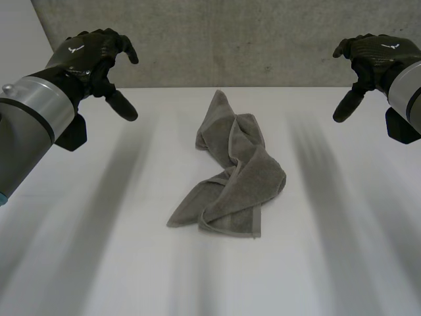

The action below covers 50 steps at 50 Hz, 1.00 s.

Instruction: Fold the towel.

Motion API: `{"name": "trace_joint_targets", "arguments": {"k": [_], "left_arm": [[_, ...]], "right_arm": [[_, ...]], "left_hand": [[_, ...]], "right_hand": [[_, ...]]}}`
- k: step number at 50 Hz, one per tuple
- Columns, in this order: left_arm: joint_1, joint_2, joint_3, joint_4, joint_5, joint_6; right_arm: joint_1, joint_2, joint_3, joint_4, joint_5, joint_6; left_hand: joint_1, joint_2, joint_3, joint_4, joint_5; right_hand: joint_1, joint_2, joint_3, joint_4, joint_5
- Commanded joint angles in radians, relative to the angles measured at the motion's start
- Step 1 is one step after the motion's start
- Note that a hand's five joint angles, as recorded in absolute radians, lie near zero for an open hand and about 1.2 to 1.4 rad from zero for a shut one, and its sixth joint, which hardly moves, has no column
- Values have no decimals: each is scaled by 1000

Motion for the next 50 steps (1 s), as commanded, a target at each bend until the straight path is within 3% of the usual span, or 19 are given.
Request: {"name": "trace_joint_targets", "arguments": {"k": [1,11,16,18,19,21,25,29,32,34,37,43,46,48,49,50], "left_arm": [[1,-2,-1,0,1,-2],[1,-18,-15,21,8,7],[4,-88,1,64,22,12],[10,-160,16,113,71,22],[10,-160,16,113,71,22],[10,-200,30,139,110,33],[4,-344,91,222,238,86],[-8,-471,158,279,370,168],[-16,-512,183,287,407,191],[-38,-589,235,287,458,225],[-70,-654,286,284,484,249],[-97,-723,337,285,490,260],[-111,-757,360,285,490,262],[-122,-769,369,285,490,262],[-134,-781,376,285,492,262],[-145,-789,386,285,492,262]], "right_arm": [[0,0,1,0,1,1],[-6,0,-26,4,-43,-16],[-15,2,-34,86,-172,-152],[-26,6,-19,188,-279,-255],[-26,6,-19,188,-279,-255],[-18,14,42,265,-365,-298],[-14,31,133,227,-394,-298],[0,60,282,20,-352,-294],[32,64,325,-54,-325,-283],[98,81,395,-197,-266,-266],[138,119,438,-331,-188,-263],[181,187,454,-442,-98,-260],[213,232,443,-467,-75,-260],[226,261,434,-493,-71,-260],[226,261,434,-493,-71,-260],[227,264,434,-505,-71,-260]], "left_hand": [[-57,-54,-55,-68,-28],[-89,-87,-87,-100,-61],[-89,-87,-87,-100,-61],[-84,-81,-82,-94,-55],[-84,-81,-81,-94,-55],[-84,-81,-81,-94,-55],[-81,-78,-79,-91,-52],[-78,-75,-76,-88,-49],[-78,-75,-76,-88,-49],[-72,-69,-70,-82,-43],[-63,-60,-61,-74,-34],[-42,-40,-40,-53,-14],[-16,-13,-14,-27,13],[-4,-1,-2,-15,24],[28,30,30,17,56],[66,69,68,55,95]], "right_hand": [[-74,-82,-60,-67,-59],[-74,-82,-60,-67,-59],[-74,-82,-60,-67,-59],[-74,-82,-60,-67,-59],[-74,-82,-60,-67,-59],[-74,-82,-60,-67,-59],[-74,-82,-60,-67,-59],[-74,-82,-60,-67,-59],[-74,-82,-60,-67,-59],[-74,-82,-60,-67,-59],[-74,-82,-60,-67,-59],[13,4,26,19,28],[110,101,123,116,125],[401,393,415,408,417],[403,395,417,410,418],[621,613,635,628,636]]}}
